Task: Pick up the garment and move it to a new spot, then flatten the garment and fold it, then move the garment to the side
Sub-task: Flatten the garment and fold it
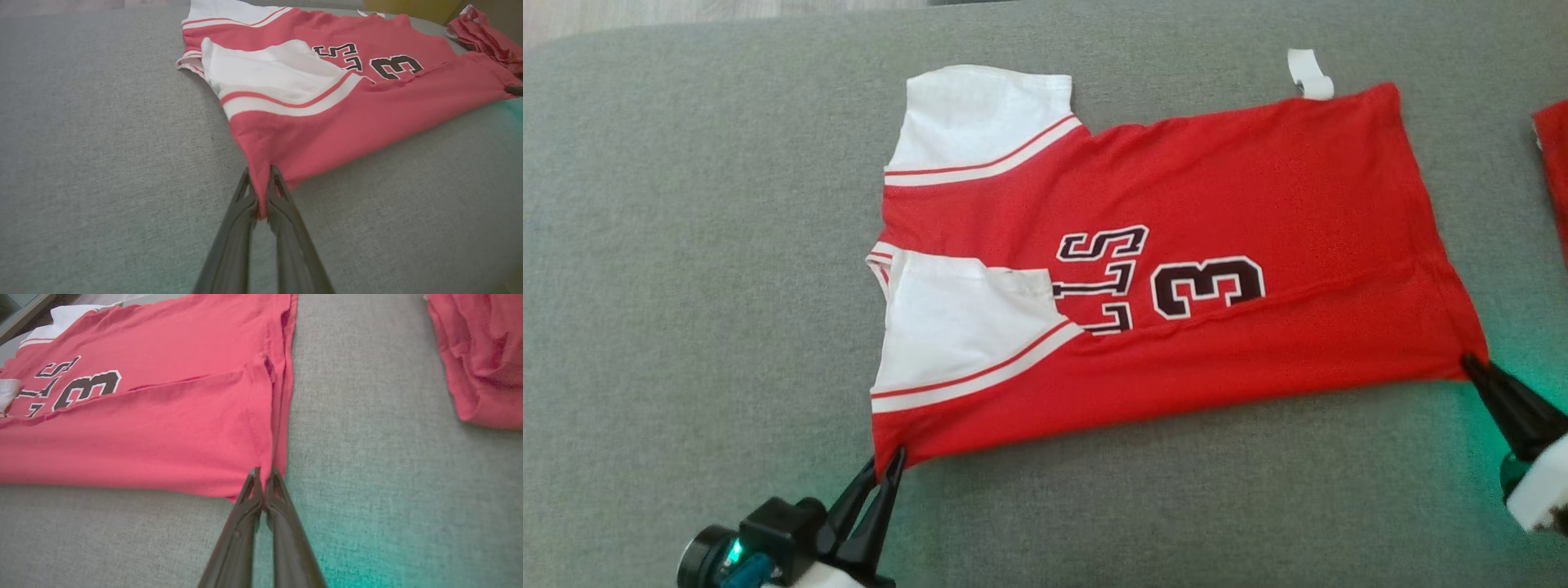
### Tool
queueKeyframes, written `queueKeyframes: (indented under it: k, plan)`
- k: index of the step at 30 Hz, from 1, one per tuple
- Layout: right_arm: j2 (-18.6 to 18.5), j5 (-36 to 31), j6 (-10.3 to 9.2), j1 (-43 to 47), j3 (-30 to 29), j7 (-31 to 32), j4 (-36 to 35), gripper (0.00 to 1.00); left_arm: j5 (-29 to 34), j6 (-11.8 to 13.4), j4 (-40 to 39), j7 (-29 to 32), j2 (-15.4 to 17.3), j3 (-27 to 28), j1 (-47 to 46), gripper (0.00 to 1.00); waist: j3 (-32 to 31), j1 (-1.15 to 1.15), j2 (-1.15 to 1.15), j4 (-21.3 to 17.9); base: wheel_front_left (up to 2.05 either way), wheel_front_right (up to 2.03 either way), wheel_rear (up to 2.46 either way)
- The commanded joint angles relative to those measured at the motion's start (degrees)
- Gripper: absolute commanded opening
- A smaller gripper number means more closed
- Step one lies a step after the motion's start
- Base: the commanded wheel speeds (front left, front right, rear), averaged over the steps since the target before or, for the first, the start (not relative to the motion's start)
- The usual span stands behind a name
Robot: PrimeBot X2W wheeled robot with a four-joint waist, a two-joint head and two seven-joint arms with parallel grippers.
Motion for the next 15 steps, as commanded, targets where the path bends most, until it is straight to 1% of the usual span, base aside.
queueKeyframes:
  k: [1,4,8,12,13,14,15]
  plan:
    - [-3.1,-0.4,-0.09,2.2,-0.9,-0.8,-0.6,0.0,0.7,0.6,-1.4,-0.1,2.4,1.8,-0.6,0.0,0.0,0.0,0.0,0.1,0.0,0.0,0.0]
    - [-3.4,-1.1,-0.09,5.4,-3.2,-0.8,-1.9,0.0,0.9,0.7,-1.6,0.2,3.1,1.7,-0.5,0.0,-0.1,0.0,0.0,0.4,0.0,0.0,0.0]
    - [-4.6,-1.7,-0.09,9.6,-6.2,-0.8,-4.2,0.0,0.9,0.5,-2.6,0.8,3.9,1.4,-0.5,0.0,0.2,0.0,0.0,0.7,0.0,0.0,0.0]
    - [-5.4,-2.2,-0.09,12.5,-8.4,-0.8,-5.9,0.0,0.1,-0.4,-3.4,2.1,4.1,0.8,-0.4,0.0,0.8,0.0,0.0,0.7,0.0,0.0,0.0]
    - [-5.3,-2.5,-0.09,12.9,-8.9,-0.8,-6.1,0.29,0.0,-0.5,-3.4,2.2,3.9,0.7,-0.4,0.0,0.9,0.0,0.0,0.7,0.0,0.0,0.0]
    - [-5.1,-2.7,-0.09,13.2,-9.4,-0.7,-6.2,0.96,0.0,-0.6,-3.2,2.2,3.8,0.6,-0.5,0.24,1.0,0.0,0.0,0.7,0.0,0.0,0.0]
    - [-4.8,-2.9,-0.09,13.4,-9.9,-0.5,-6.3,1.0,0.1,-0.7,-3.0,2.2,3.6,0.6,-0.7,0.91,1.0,0.0,0.0,0.7,0.0,0.0,0.0]
